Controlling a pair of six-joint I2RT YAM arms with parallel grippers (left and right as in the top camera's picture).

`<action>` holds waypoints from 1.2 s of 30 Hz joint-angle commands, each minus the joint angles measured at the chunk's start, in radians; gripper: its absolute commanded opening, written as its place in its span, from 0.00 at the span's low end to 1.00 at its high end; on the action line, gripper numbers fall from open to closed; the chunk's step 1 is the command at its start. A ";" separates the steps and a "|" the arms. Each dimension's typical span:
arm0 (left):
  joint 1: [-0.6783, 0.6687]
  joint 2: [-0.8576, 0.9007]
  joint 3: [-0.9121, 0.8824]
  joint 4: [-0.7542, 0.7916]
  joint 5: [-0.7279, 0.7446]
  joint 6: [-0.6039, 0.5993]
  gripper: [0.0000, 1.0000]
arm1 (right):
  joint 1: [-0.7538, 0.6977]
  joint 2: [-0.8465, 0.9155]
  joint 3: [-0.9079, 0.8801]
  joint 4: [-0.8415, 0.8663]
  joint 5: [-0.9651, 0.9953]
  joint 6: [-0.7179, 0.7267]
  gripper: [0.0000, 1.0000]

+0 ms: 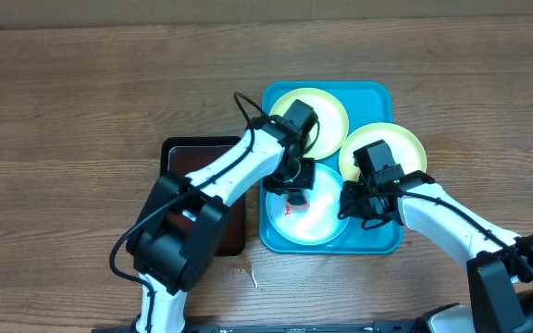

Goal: Clean dirty plates on tray and stack at the side
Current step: 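Scrub the white plate with the sponge in the left gripper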

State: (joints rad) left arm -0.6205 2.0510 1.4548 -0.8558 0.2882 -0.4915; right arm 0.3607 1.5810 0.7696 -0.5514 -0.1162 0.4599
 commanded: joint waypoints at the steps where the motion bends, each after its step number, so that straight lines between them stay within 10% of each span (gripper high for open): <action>1: -0.029 0.036 0.025 0.006 0.127 -0.011 0.04 | 0.000 0.018 -0.013 -0.011 0.044 0.016 0.04; 14: 0.046 0.063 0.050 -0.147 -0.091 -0.081 0.04 | 0.000 0.018 -0.013 -0.026 0.044 0.016 0.04; 36: -0.170 0.063 0.056 -0.105 -0.325 0.420 0.04 | 0.000 0.018 -0.013 -0.029 0.036 0.016 0.04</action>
State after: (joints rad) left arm -0.7414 2.1014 1.5036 -0.9577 -0.0113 -0.1852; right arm 0.3607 1.5810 0.7696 -0.5652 -0.1196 0.4667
